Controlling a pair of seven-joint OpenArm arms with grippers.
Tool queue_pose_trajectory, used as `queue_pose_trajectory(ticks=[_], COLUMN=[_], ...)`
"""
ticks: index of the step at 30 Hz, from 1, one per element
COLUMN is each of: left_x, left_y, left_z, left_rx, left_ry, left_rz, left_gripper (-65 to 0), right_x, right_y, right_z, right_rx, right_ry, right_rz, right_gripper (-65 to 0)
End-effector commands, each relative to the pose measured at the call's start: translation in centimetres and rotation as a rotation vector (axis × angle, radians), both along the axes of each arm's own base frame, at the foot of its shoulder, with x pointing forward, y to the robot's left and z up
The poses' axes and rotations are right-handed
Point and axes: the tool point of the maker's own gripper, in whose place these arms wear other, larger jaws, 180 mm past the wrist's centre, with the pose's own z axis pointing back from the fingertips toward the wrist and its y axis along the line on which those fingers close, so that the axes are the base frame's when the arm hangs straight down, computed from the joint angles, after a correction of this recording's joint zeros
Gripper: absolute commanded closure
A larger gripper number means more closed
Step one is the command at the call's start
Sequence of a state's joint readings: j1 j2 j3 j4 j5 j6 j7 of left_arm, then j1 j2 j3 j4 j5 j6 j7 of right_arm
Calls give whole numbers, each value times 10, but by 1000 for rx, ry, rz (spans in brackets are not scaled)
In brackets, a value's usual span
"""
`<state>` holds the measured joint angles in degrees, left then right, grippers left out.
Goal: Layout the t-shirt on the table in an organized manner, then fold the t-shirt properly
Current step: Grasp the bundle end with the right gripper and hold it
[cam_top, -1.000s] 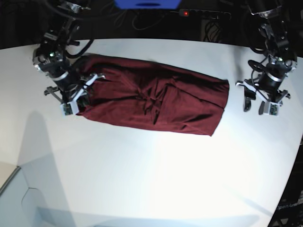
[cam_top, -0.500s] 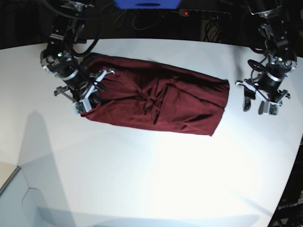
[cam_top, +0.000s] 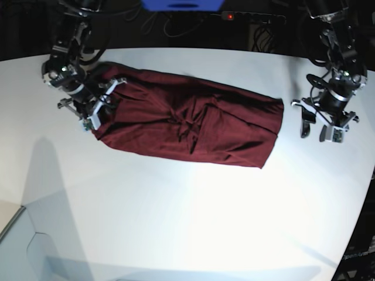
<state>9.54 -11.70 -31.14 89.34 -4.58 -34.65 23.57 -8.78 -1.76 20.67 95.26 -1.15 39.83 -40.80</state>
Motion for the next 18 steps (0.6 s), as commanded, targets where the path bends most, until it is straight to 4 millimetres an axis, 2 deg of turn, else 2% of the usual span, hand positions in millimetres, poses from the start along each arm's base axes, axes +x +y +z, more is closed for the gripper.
queue_pose_trajectory(ticks=[1, 4, 10, 14, 18], left_x=[8, 8, 9, 9, 10], left_y=[2, 2, 1, 0, 0], left_z=[15, 15, 16, 16, 16], left_rx=[4, 2, -2, -5, -5], left_ry=[-54, -55, -59, -60, -61], left_rz=[-4, -4, -5, -5, -6], left_gripper=[-313, -313, -313, -313, -313], right_x=[11, 8, -8, -25, -36], right_y=[-4, -17, -19, -13, -8], right_z=[19, 33, 57, 60, 53], right_rx=[2, -25, -82, -84, -71], right_ry=[-74, -107, -154, -144, -116], right_rz=[-8, -38, -26, -24, -27], right_gripper=[-212, -284, -356, -369, -369])
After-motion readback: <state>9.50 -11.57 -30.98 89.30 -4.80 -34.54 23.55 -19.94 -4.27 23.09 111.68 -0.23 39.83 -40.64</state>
